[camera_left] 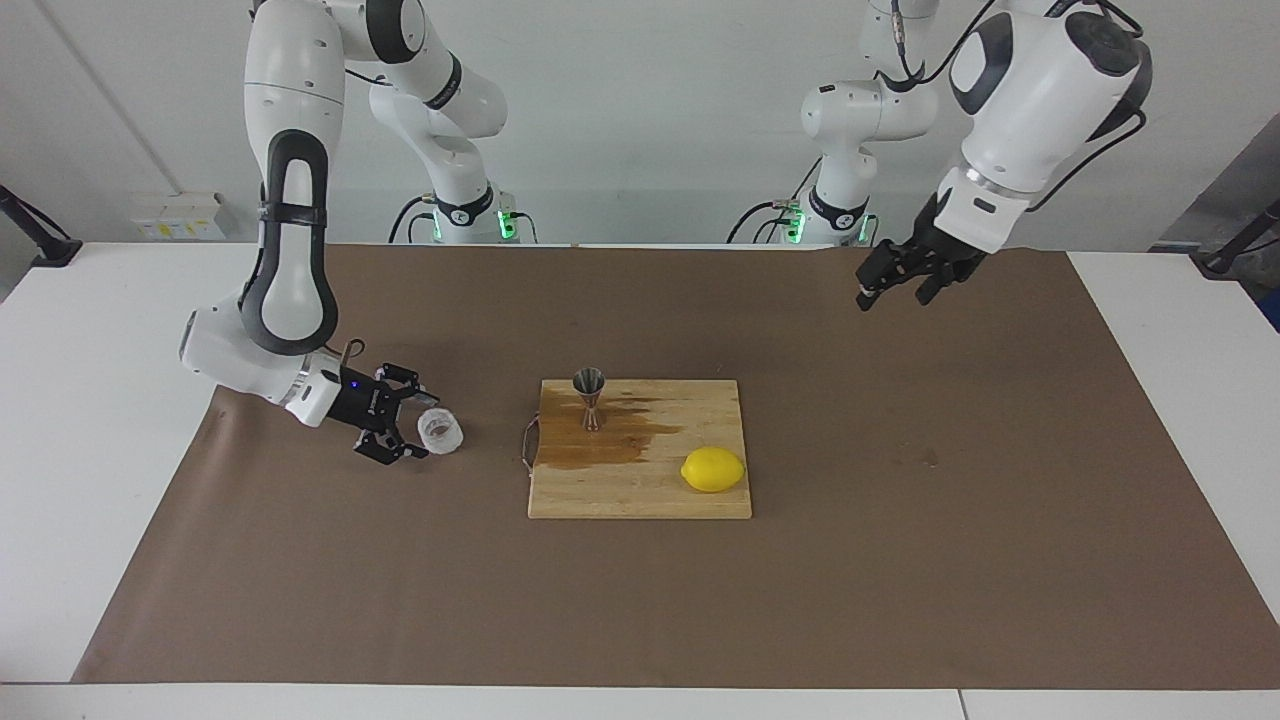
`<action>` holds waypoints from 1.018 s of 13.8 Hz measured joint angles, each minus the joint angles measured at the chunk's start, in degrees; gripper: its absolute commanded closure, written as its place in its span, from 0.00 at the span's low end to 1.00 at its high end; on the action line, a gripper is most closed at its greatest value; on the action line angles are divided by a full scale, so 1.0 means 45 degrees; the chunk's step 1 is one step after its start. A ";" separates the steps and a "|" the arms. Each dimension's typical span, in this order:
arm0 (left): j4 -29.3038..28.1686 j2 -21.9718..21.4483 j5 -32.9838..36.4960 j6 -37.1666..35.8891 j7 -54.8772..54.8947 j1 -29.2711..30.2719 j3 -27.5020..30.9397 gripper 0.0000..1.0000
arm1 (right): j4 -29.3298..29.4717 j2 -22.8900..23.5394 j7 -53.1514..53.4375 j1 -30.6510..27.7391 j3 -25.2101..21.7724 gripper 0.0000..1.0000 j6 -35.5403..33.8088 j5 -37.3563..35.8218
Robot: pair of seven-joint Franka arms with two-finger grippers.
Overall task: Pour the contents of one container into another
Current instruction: 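Retract the left gripper while the right gripper reaches the white cup, then close the right gripper around the small white cup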
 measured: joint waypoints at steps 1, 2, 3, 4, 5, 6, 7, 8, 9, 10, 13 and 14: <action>0.0020 -0.0008 0.0383 -0.0025 0.0666 -0.0059 0.0312 0.00 | 0.0010 0.0051 -0.0234 0.0023 0.0091 0.00 0.0000 0.0179; 0.0078 -0.0009 0.1035 -0.0111 0.1062 -0.0062 0.0420 0.00 | 0.0014 0.0084 -0.0330 0.0076 0.0140 0.00 0.0001 0.0239; 0.0164 -0.0013 0.1696 -0.0369 0.1229 -0.0071 0.0433 0.00 | 0.0014 0.0105 -0.0401 0.0149 0.0143 0.00 0.0035 0.0251; 0.0264 -0.0027 0.2105 -0.0704 0.1274 -0.0092 0.0435 0.00 | 0.0009 0.0126 -0.0500 0.0179 0.0143 0.00 0.0134 0.0251; 0.0358 -0.0047 0.2273 -0.0902 0.1278 -0.0098 0.0456 0.00 | -0.0010 0.0144 -0.0626 0.0178 0.0139 0.00 0.0301 0.0250; 0.0460 -0.0073 0.2342 -0.0996 0.1278 -0.0099 0.0540 0.00 | -0.0040 0.0169 -0.0731 0.0167 0.0125 0.00 0.0461 0.0233; 0.0536 -0.0093 0.2354 -0.0999 0.1304 -0.0097 0.0652 0.00 | -0.0069 0.0199 -0.0832 0.0146 0.0105 0.00 0.0582 0.0226; 0.0585 -0.0102 0.2354 -0.0999 0.1327 -0.0096 0.0736 0.00 | -0.0088 0.0234 -0.0938 0.0135 0.0077 0.00 0.0647 0.0225; 0.0615 -0.0102 0.2354 -0.0999 0.1328 -0.0090 0.0774 0.00 | -0.0106 0.0258 -0.1011 0.0136 0.0069 0.00 0.0678 0.0225; 0.0621 -0.0102 0.2339 -0.0999 0.1327 -0.0077 0.0777 0.00 | -0.0118 0.0262 -0.1029 0.0152 0.0076 0.00 0.0704 0.0225; 0.0621 -0.0102 0.2323 -0.0999 0.1327 -0.0041 0.0777 0.00 | -0.0151 0.0262 -0.1031 0.0176 0.0110 0.54 0.0861 0.0214; 0.0621 -0.0102 0.2266 -0.0999 0.1327 -0.0041 0.0777 0.00 | -0.0182 0.0248 -0.1030 0.0170 0.0105 0.64 0.0846 0.0192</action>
